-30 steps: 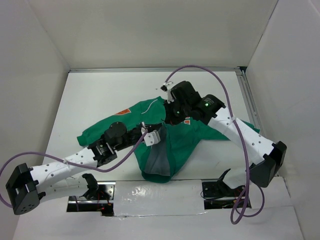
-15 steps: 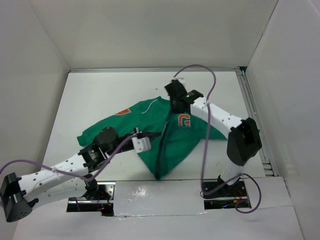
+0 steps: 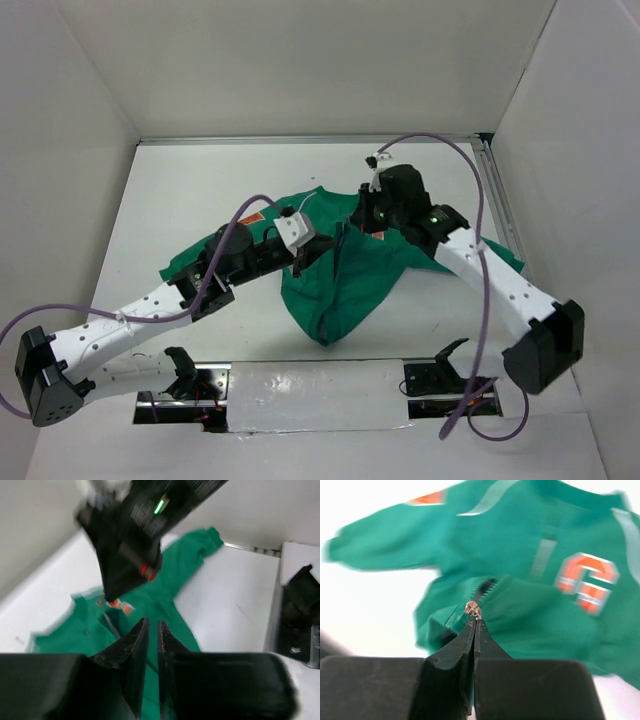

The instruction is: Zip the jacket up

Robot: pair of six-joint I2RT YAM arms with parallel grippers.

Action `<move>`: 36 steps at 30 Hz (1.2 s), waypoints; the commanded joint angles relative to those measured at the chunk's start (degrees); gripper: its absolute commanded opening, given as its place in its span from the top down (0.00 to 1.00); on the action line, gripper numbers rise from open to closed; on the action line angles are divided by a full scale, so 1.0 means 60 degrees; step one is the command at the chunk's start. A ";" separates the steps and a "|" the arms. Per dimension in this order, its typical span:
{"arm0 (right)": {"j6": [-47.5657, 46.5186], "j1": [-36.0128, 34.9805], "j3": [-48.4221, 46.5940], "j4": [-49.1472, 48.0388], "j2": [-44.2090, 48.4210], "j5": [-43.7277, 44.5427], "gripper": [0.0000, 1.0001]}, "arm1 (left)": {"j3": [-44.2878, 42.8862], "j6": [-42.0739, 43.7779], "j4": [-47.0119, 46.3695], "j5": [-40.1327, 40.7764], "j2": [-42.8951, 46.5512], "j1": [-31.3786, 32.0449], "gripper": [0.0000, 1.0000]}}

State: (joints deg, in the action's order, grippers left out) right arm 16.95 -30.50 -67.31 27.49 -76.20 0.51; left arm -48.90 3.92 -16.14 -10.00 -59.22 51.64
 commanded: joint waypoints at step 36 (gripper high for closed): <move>0.1599 -0.0220 0.2283 -0.1842 0.1056 -0.6882 1.00 | 0.2012 -1.0045 0.0263 0.2897 -0.0765 -0.0403 0.37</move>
State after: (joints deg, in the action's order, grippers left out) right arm 25.08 -32.23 -52.82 18.41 -71.05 -37.45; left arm -37.89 -55.90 -6.85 3.20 -64.71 49.69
